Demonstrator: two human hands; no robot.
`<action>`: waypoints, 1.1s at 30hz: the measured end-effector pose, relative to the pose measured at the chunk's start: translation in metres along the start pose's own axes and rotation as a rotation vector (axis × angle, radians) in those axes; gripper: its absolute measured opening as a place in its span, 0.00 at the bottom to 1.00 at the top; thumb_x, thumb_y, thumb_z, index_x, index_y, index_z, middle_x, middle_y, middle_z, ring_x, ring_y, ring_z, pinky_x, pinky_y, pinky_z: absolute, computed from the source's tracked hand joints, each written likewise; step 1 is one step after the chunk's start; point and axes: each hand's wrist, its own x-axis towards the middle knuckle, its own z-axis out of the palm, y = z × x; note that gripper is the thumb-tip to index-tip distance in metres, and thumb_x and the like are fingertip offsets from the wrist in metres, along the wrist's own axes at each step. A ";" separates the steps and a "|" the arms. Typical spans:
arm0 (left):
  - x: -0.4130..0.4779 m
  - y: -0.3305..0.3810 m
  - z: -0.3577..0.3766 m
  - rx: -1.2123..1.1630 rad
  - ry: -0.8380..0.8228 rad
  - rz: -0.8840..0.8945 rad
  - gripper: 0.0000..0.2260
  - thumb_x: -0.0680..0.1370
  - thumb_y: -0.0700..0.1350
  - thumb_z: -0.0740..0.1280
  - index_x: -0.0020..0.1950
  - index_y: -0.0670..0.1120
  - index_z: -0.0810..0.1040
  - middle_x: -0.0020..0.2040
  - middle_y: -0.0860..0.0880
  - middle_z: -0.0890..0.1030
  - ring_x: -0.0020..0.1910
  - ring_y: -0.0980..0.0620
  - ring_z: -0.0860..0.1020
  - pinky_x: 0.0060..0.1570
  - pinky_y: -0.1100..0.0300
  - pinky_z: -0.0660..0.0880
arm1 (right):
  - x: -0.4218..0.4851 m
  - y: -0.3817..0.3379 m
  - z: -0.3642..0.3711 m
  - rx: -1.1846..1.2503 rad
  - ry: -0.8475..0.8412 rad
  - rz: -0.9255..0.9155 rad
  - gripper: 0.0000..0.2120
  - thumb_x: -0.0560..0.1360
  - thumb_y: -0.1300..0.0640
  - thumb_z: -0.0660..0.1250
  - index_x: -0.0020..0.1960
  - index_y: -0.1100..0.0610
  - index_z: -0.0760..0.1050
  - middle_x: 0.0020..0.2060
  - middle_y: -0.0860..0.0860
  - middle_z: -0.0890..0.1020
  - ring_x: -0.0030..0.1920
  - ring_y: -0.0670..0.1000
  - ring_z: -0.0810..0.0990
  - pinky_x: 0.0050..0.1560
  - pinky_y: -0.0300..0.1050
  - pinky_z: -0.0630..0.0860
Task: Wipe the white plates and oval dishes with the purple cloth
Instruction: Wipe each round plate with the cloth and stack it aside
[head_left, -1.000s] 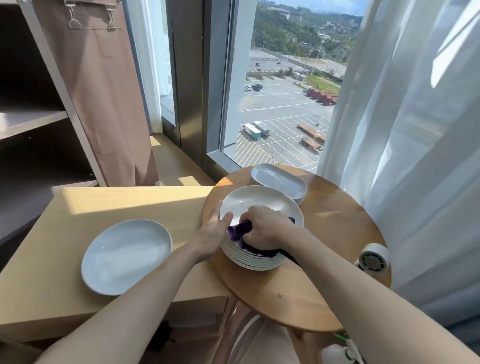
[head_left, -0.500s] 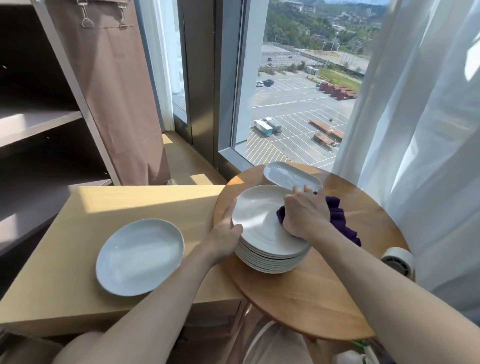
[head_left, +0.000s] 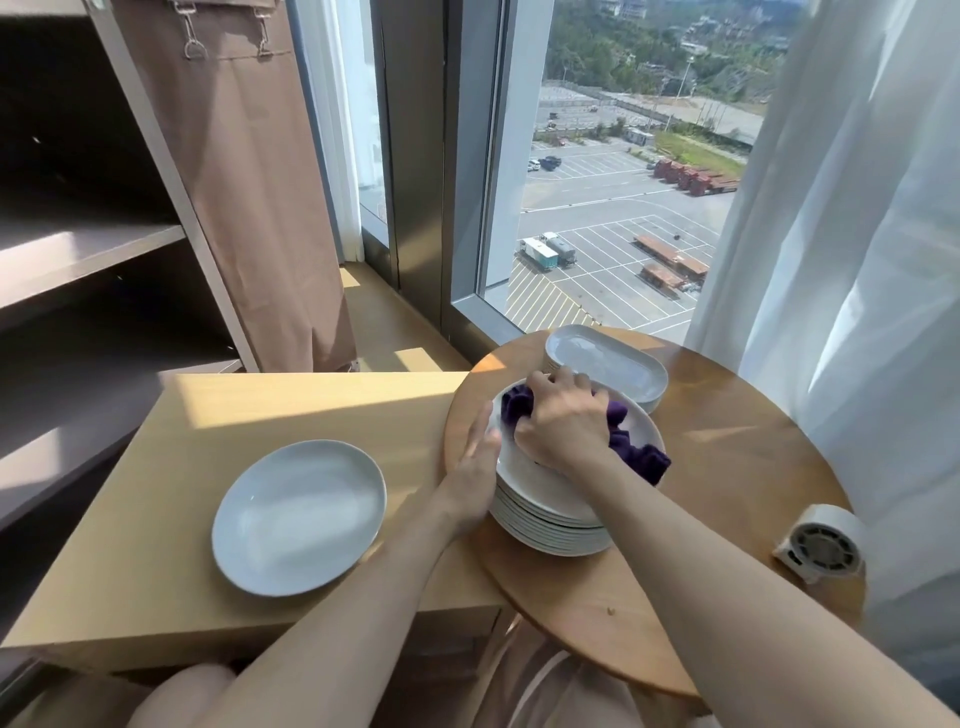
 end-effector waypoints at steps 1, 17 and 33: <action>0.000 0.002 0.000 -0.001 0.003 0.015 0.23 0.88 0.53 0.47 0.83 0.57 0.49 0.80 0.62 0.53 0.76 0.67 0.50 0.76 0.63 0.49 | -0.003 0.000 -0.002 0.020 -0.035 -0.020 0.21 0.71 0.46 0.63 0.61 0.50 0.73 0.61 0.55 0.75 0.64 0.60 0.70 0.60 0.56 0.64; -0.013 0.009 -0.002 0.096 0.014 -0.075 0.35 0.73 0.57 0.59 0.77 0.74 0.48 0.69 0.51 0.75 0.60 0.51 0.76 0.63 0.53 0.70 | -0.052 0.017 -0.059 0.066 -0.507 -0.241 0.08 0.71 0.55 0.68 0.49 0.45 0.78 0.46 0.45 0.77 0.51 0.53 0.75 0.47 0.50 0.72; -0.006 0.004 0.003 0.079 0.016 -0.069 0.35 0.81 0.35 0.57 0.83 0.58 0.49 0.66 0.56 0.70 0.55 0.63 0.73 0.40 0.82 0.64 | -0.012 0.054 -0.026 -0.440 -0.026 -0.096 0.18 0.80 0.41 0.58 0.60 0.52 0.77 0.56 0.53 0.76 0.57 0.58 0.73 0.52 0.56 0.64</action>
